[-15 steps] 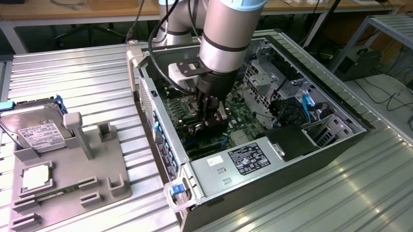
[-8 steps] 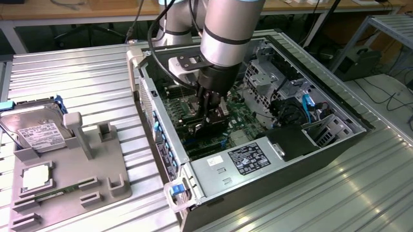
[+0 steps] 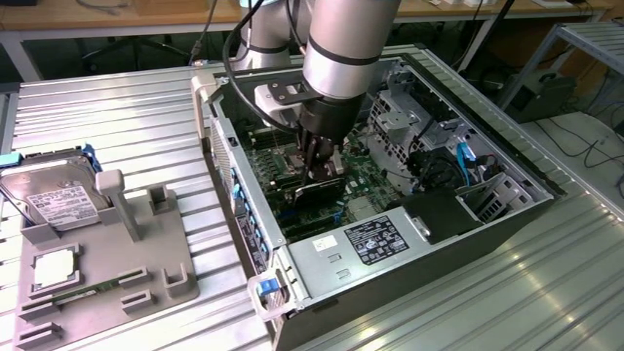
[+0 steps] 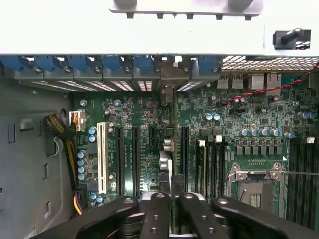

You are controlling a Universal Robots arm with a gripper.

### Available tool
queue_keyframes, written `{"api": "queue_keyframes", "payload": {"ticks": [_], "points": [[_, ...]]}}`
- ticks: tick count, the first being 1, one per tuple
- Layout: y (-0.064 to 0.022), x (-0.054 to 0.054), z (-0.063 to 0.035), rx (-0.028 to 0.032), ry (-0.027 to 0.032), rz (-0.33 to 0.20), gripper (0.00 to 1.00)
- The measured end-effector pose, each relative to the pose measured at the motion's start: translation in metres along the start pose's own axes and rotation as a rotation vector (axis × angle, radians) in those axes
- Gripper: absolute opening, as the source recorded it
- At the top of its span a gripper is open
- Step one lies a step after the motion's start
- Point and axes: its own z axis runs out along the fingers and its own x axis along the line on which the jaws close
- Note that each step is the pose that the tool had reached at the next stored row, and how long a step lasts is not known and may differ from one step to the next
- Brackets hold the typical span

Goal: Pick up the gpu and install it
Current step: 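Insert the gpu into the slot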

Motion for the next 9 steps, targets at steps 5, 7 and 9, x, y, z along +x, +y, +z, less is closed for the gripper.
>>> {"api": "queue_keyframes", "payload": {"ticks": [5, 7, 9], "points": [[0.0001, 0.0, 0.0002, -0.0199, -0.001, -0.004, 0.11], [0.0001, 0.0, 0.0002, -0.046, -0.0033, -0.007, 0.11], [0.0001, 0.0, 0.0004, -0.0731, -0.0044, -0.009, 0.11]]}}
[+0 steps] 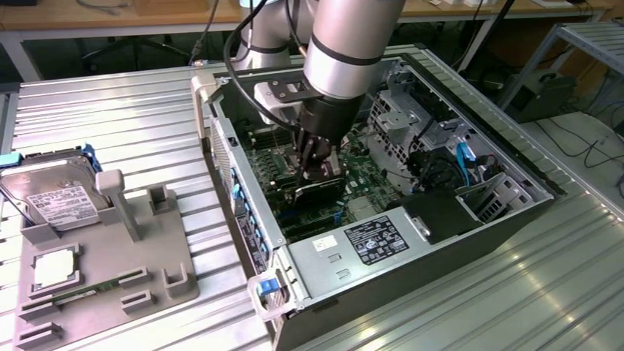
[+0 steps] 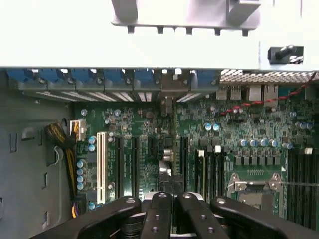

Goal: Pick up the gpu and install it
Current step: 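Insert the gpu into the slot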

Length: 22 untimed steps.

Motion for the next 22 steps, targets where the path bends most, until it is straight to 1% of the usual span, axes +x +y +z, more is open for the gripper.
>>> {"api": "queue_keyframes", "payload": {"ticks": [1, 5, 6, 7, 9, 10, 14, 15, 16, 17, 19, 21, 22], "points": [[0.0, 0.0, 0.0001, -0.0145, -0.0003, -0.001, 0.11], [-0.0002, 0.0, 0.0003, -0.0692, -0.0005, -0.005, 0.11], [-0.0002, 0.0, 0.0003, -0.0858, -0.0007, -0.006, 0.11], [-0.0003, 0.0, 0.0003, -0.1008, -0.0008, -0.006, 0.11], [-0.0004, 0.0, 0.0003, -0.1327, -0.0012, -0.007, 0.11], [-0.0004, 0.0, 0.0002, -0.1386, -0.0012, -0.007, 0.11], [-0.0004, 0.0, 0.0003, -0.1387, -0.0013, -0.007, 0.11], [-0.0004, 0.0, 0.0003, -0.1377, -0.0011, -0.007, 0.11], [-0.0003, 0.0, 0.0003, -0.1302, -0.0008, -0.007, 0.11], [-0.0002, -0.0001, 0.0002, -0.1146, -0.0004, -0.008, 0.11], [-0.0002, -0.0013, 0.0002, -0.0788, 0.0002, -0.009, 0.11], [-0.0001, -0.0027, 0.0002, -0.0418, 0.0011, -0.01, 0.11], [-0.0001, -0.0032, 0.0003, -0.0245, 0.0014, -0.01, 0.11]]}}
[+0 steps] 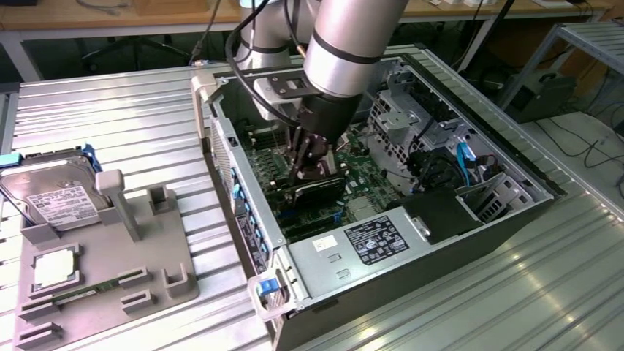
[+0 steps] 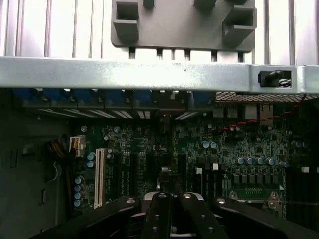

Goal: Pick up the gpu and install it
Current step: 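Insert the gpu into the slot, then press down on the gpu until it lock into place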

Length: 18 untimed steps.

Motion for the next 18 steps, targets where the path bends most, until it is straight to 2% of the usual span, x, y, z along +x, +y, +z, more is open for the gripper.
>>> {"api": "queue_keyframes", "payload": {"ticks": [3, 4, 18], "points": [[0.0005, -0.0005, 0.0002, 0.0549, 0.0014, -0.002, 0.11], [0.001, -0.0006, 0.0002, 0.0653, 0.0016, -0.002, 0.11], [0.0011, -0.0006, 0.0002, 0.0701, 0.0019, -0.002, 0.11]]}}
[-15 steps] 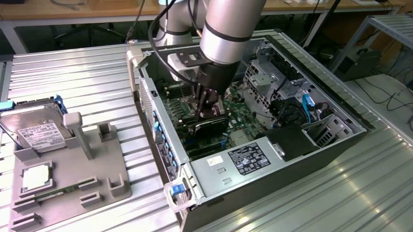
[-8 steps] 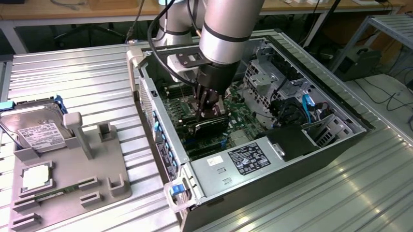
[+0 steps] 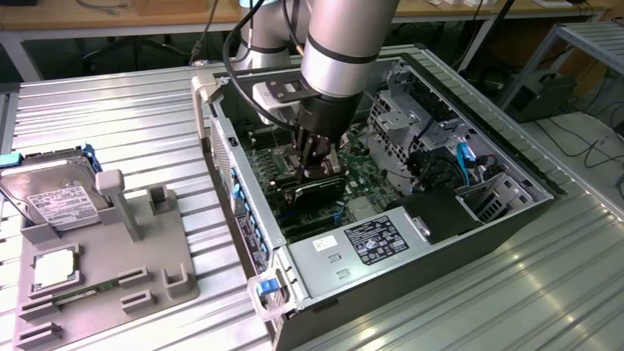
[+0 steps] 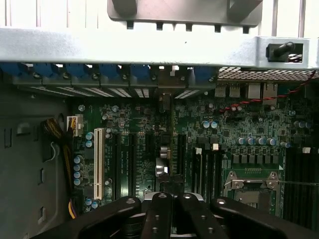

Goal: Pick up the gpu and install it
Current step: 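Press down on the gpu until it lock into place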

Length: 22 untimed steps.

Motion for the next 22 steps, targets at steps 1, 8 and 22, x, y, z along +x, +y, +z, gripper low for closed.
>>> {"api": "queue_keyframes", "payload": {"ticks": [1, 8, 22], "points": [[0.0, 0.0, 0.0, 0.0002, 0.0, 0.0, 0.11], [0.0, 0.0, -0.0003, -0.0829, -0.0021, 0.003, 0.11], [-0.0003, 0.0001, 0.0, -0.3434, -0.0013, 0.012, 0.11]]}}
